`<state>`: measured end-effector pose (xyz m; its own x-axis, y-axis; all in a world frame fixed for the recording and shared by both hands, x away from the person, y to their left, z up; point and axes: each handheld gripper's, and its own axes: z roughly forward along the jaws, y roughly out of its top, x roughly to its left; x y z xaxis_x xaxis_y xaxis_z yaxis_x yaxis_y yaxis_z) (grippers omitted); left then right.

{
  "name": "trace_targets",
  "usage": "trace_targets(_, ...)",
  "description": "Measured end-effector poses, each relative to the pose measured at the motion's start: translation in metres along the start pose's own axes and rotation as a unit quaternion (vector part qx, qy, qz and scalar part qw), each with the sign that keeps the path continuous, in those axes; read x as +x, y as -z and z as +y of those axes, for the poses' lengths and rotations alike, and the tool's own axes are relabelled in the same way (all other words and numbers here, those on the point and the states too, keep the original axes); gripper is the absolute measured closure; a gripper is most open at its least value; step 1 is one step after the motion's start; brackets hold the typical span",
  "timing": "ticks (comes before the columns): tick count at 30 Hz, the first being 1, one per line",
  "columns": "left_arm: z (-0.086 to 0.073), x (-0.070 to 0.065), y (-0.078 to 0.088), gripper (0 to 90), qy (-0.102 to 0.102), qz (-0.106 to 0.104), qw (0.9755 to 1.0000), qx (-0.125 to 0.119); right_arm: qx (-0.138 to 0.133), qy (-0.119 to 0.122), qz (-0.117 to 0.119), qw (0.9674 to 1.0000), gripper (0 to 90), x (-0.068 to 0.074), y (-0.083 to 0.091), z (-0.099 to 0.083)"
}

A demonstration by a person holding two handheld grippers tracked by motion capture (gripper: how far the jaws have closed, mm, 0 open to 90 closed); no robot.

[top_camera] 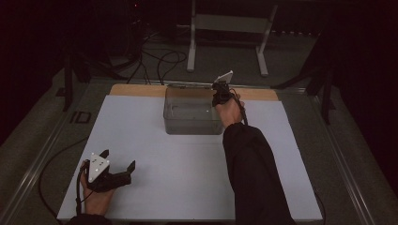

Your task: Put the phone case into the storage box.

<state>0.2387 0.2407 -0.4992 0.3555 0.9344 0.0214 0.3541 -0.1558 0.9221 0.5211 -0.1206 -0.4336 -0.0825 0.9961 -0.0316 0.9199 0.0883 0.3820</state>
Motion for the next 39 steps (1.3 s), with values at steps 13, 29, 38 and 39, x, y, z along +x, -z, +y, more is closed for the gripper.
trace_targets(13, 0.000, -0.001, -0.001, 0.2, 0.000, -0.001, 1.0000, 0.000, -0.012, 0.012, -0.021, 0.9996, 81.2, 0.005, 0.000, -0.003)
trace_targets(29, 0.000, -0.001, 0.000, 0.2, -0.002, -0.001, 1.0000, 0.000, -0.038, 0.036, -0.013, 0.9986, 72.1, 0.007, 0.005, -0.008)
trace_targets(38, 0.000, -0.001, 0.000, 0.2, -0.003, -0.001, 1.0000, 0.001, -0.055, 0.055, -0.009, 0.9969, 68.2, 0.006, 0.012, -0.010)
trace_targets(39, 0.000, -0.001, 0.000, 0.2, -0.003, -0.001, 1.0000, 0.002, -0.058, 0.058, -0.007, 0.9966, 67.6, 0.005, 0.013, -0.011)
